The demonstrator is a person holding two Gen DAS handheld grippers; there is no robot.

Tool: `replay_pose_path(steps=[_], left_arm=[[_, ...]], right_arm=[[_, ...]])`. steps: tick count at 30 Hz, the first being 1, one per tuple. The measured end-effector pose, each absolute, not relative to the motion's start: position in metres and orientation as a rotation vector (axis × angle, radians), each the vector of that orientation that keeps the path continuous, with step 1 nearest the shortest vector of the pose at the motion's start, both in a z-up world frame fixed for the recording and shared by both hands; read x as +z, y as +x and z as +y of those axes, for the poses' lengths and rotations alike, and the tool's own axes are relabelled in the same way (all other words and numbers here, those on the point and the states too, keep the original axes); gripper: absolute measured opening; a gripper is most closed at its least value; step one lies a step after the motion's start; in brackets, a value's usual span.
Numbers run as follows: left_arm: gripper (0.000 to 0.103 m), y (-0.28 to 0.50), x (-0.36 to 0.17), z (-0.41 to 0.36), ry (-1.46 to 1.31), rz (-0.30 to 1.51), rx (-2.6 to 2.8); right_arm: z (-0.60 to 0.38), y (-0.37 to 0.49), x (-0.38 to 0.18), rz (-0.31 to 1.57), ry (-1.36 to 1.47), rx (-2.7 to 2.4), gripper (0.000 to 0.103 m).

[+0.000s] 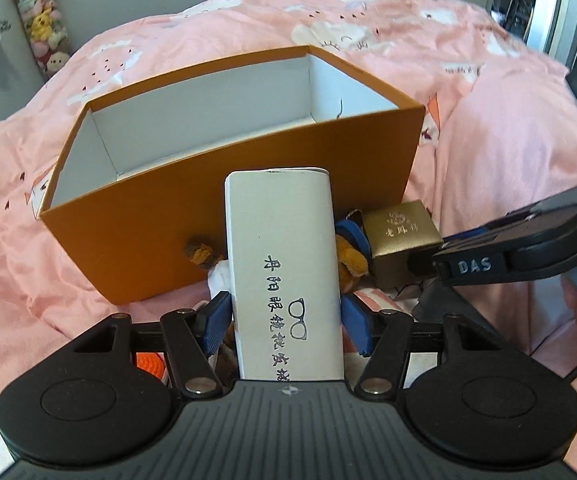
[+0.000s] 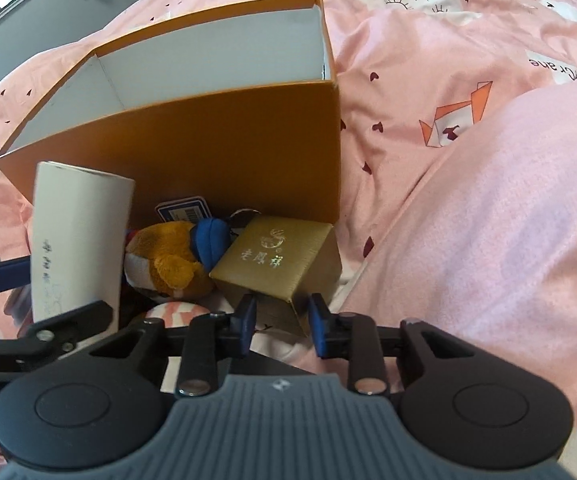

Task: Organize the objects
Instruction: 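Grasp the gold square box with the right gripper while the left gripper holds the white box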

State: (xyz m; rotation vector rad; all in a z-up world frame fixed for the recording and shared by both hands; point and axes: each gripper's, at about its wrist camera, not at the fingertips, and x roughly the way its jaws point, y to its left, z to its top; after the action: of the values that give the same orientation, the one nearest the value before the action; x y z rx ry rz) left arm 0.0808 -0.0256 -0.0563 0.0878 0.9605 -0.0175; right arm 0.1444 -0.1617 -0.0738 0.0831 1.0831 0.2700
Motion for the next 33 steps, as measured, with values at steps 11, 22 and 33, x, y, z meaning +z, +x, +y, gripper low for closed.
replay_pose_path(steps=[11,22,33], left_arm=[[0.068,0.07,-0.032,0.003,-0.036,0.895,-0.027],[0.068,0.066,-0.017,0.021,-0.121,0.85,-0.077],[0.068,0.074,-0.019,0.037,-0.181,0.87,-0.095]], right_arm=[[-0.134,0.157,-0.084,1.079,-0.014,0.193,0.067],[-0.148,0.147,-0.061,1.033,0.024,0.183,0.003],[-0.119,0.148,-0.078,1.051,-0.078,0.155,0.069]])
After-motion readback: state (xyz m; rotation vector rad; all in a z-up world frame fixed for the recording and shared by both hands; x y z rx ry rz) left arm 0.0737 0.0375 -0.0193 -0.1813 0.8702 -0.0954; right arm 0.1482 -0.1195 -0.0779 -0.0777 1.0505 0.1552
